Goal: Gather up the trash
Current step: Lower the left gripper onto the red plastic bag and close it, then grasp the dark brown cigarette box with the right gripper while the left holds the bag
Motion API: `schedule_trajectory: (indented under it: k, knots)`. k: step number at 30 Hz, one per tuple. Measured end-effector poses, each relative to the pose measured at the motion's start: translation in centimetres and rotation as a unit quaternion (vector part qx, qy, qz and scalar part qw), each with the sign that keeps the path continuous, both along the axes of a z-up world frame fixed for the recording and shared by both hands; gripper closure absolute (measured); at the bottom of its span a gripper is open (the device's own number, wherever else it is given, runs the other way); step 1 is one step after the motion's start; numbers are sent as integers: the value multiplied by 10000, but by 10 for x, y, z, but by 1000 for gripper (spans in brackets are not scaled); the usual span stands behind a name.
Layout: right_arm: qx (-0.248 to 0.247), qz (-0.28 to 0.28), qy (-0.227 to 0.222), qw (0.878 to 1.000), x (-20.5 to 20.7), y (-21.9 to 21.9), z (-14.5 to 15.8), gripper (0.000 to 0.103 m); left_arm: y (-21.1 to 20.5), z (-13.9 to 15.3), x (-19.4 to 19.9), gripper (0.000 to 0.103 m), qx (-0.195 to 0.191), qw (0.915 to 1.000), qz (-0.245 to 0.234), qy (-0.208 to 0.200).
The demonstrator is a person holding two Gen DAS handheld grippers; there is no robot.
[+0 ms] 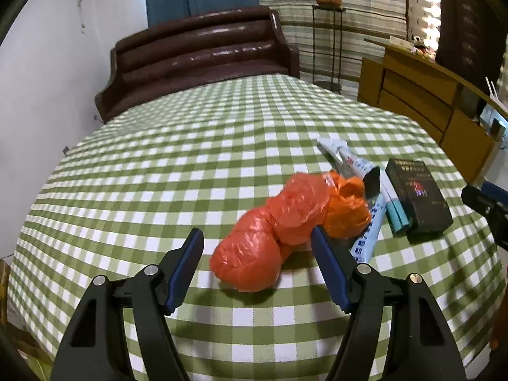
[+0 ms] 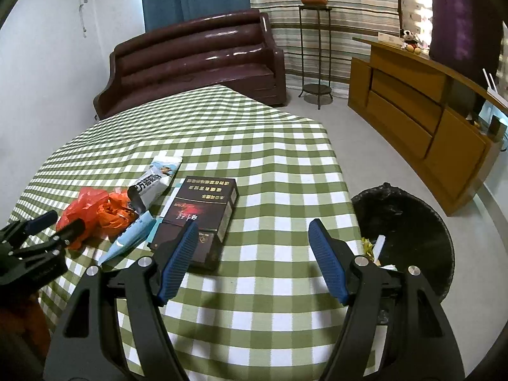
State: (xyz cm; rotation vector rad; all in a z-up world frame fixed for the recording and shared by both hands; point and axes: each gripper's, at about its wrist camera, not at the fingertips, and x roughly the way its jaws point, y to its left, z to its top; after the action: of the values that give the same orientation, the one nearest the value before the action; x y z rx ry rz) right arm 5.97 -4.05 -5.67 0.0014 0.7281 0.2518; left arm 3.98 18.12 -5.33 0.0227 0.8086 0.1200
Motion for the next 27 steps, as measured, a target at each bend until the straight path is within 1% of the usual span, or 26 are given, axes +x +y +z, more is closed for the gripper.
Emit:
schedule_trajectory:
  k: [4,5,7,8,9,10,13,19,23,27]
  knots:
    - [-34,33,34,10000,1,7,-3,33,-2,-8,6,35,-81,9998,-144,123]
    - [-47,49,44,10000,2,9,-3,33,-2,-9,7,36,-86,9997,-161,148]
    - [-59,70,56,9999,3,13,-3,33,0,-11,9,49,-118,9995,-195,195]
    - [-68,88,66,9999,4,15,-4,33,0,-12,9,53,-137,9994,-218,220]
    - [-74,99,72,9999,5,17,-4,33,1,-13,9,61,-151,9993,-243,246]
    - [-81,111,79,9999,5,20,-5,33,2,-14,10,62,-149,9992,-257,258]
    - [-96,151,108,9998,7,27,-7,33,2,-14,8,64,-187,9992,-271,223]
    - [-134,256,157,9995,12,47,-11,33,13,-13,7,65,-223,9996,-93,161]
    - [-183,331,189,9991,16,59,-14,33,22,-11,3,65,-159,9998,-11,94]
    - [-307,325,327,9985,24,67,-20,33,29,-10,4,65,-161,9998,42,67]
